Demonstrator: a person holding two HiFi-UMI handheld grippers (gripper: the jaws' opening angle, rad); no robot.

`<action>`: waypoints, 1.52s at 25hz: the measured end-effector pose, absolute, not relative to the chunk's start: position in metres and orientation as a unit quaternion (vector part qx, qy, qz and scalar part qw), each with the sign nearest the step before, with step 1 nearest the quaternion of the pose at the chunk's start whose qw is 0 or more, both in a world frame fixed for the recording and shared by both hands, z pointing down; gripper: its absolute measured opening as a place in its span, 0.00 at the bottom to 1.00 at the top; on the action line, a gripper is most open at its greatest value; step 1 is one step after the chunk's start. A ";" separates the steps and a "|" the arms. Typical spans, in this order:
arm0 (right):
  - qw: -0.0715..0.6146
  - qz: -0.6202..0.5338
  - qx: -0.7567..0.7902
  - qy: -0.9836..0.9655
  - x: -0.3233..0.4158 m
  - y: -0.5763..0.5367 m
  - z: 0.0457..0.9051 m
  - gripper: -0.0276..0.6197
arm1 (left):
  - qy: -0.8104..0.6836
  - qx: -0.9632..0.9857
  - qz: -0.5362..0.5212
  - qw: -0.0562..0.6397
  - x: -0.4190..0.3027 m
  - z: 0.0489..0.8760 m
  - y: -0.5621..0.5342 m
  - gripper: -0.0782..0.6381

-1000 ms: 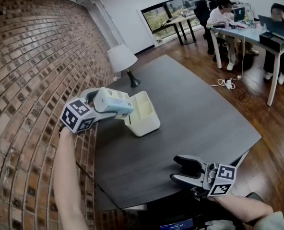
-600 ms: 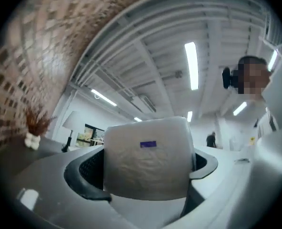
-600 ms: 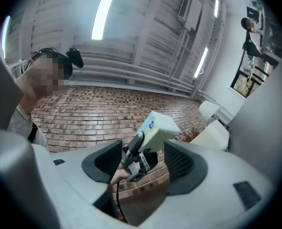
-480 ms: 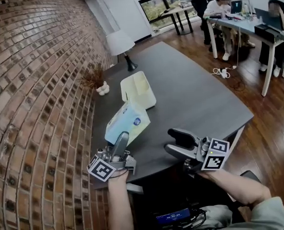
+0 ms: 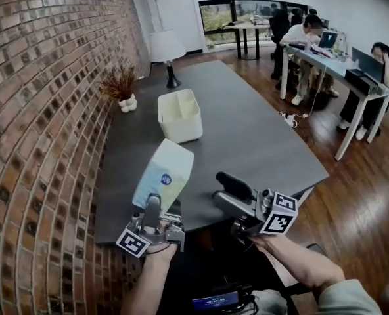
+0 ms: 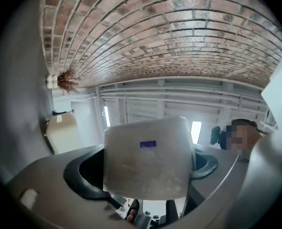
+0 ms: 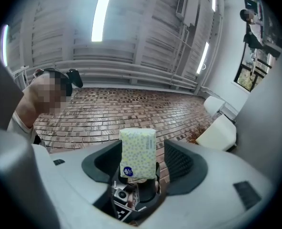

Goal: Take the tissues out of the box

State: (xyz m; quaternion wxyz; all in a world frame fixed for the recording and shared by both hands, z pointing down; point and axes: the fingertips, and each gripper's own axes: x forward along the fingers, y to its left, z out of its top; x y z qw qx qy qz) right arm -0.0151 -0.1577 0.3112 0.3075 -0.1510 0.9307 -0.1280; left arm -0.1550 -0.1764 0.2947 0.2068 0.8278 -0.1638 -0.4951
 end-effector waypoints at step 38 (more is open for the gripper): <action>0.240 -0.081 -0.089 0.963 -0.059 -0.109 0.312 0.47 | -0.144 0.847 -0.472 0.198 -0.161 0.318 -0.128 0.79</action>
